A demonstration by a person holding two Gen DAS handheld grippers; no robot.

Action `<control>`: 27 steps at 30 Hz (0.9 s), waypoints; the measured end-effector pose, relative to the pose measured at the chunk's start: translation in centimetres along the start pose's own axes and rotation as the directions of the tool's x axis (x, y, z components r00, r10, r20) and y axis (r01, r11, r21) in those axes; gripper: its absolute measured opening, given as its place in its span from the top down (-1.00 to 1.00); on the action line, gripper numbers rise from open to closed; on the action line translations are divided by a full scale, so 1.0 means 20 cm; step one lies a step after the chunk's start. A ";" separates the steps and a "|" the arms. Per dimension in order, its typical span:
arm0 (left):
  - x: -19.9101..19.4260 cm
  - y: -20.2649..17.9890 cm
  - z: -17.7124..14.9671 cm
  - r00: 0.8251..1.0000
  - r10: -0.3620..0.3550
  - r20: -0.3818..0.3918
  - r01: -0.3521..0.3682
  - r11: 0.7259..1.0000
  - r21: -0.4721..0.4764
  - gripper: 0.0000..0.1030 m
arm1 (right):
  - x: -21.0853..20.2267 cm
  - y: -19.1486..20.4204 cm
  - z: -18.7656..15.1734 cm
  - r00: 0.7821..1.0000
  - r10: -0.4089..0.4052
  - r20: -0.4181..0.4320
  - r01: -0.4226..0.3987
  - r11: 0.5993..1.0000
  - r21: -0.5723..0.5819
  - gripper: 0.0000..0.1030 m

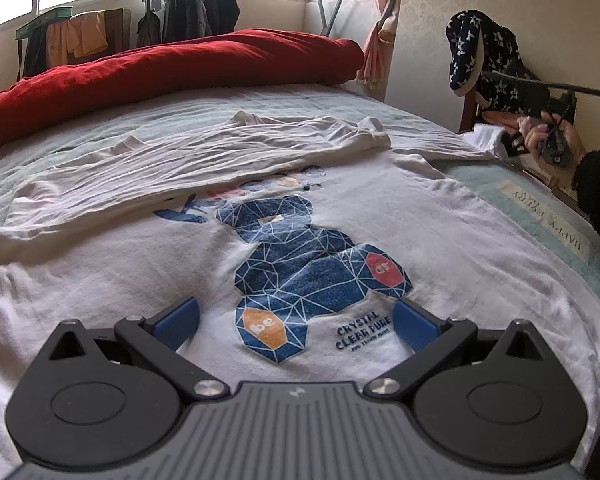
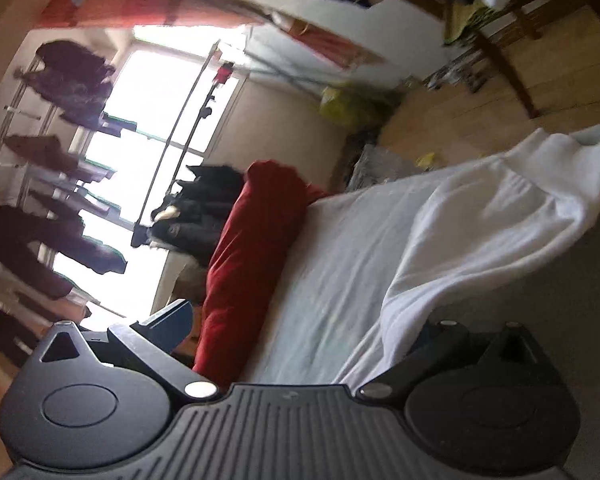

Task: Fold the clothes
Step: 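Roll the right gripper and reach for the sleeve cuff, then grasp the end of the sleeve with the right gripper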

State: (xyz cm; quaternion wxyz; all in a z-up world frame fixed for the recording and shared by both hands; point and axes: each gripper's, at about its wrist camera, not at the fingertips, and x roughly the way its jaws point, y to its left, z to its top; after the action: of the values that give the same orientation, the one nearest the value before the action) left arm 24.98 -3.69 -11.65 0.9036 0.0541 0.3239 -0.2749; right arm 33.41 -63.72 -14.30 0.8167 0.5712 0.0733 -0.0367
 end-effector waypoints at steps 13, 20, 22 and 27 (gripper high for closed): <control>-0.07 0.01 0.02 0.999 0.044 -0.015 -0.044 0.999 0.009 -0.99 | 0.05 0.32 -0.22 0.988 0.049 -0.147 -0.059 0.996 -0.062 -1.00; -0.14 0.05 0.03 0.999 0.046 0.011 -0.046 0.999 -0.001 -0.99 | 0.08 0.52 -0.34 0.974 0.088 -0.209 -0.108 0.990 -0.088 -1.00; -0.15 0.05 0.03 0.998 0.054 0.010 -0.054 0.999 0.005 -0.99 | 0.09 0.59 -0.38 0.968 0.099 -0.229 -0.124 0.987 -0.098 -1.00; -0.18 0.08 0.02 0.996 0.084 -0.001 -0.084 0.996 0.015 -0.99 | 0.13 0.74 -0.49 0.952 0.122 -0.281 -0.162 0.979 -0.124 -1.00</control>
State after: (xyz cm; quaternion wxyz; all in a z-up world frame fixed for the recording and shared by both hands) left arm 23.80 -0.77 -9.34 0.9136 0.0747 0.3201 -0.2391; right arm 37.42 -49.29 -4.28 0.8389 0.5134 0.1459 0.1067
